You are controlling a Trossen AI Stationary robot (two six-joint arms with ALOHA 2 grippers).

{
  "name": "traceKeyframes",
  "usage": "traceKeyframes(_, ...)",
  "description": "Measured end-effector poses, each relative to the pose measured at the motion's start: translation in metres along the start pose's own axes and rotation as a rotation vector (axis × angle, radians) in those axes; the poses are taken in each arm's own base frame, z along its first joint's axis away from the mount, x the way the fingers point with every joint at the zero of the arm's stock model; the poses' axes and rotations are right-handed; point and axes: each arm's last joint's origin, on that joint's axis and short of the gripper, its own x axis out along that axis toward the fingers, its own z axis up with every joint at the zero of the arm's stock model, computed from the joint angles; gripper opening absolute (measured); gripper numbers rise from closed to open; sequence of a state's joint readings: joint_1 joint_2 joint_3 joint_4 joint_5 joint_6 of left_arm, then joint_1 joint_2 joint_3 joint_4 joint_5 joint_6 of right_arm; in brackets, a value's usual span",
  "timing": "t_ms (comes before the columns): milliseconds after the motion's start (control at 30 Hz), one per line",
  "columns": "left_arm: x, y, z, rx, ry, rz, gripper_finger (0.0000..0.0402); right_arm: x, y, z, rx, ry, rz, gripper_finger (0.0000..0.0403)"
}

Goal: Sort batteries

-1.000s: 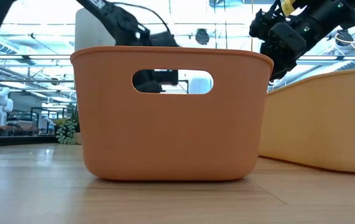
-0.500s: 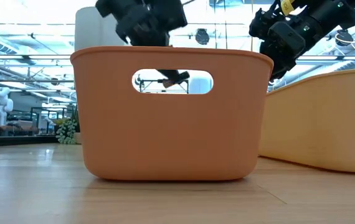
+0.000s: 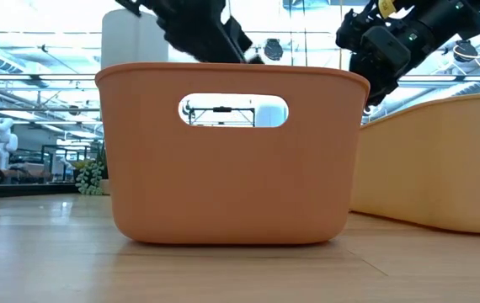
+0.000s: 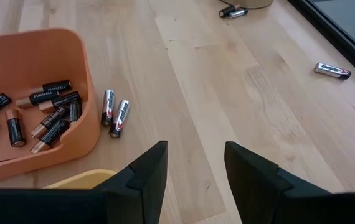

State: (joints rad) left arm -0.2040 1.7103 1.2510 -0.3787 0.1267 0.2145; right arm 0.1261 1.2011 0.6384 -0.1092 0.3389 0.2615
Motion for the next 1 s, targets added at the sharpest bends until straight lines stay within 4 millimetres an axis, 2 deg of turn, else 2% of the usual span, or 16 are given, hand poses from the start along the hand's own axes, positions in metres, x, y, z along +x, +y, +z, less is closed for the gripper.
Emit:
traceKeyframes(500,0.061,-0.004,-0.028,-0.019,0.158,-0.074,0.0052,0.0,0.001,0.002,0.008,-0.022,0.006,0.015)
traceKeyframes(1000,0.066,-0.006,-0.03,-0.047,0.149,-0.153,0.0055,0.0,0.001,0.002,0.005,-0.022,0.006,0.015)
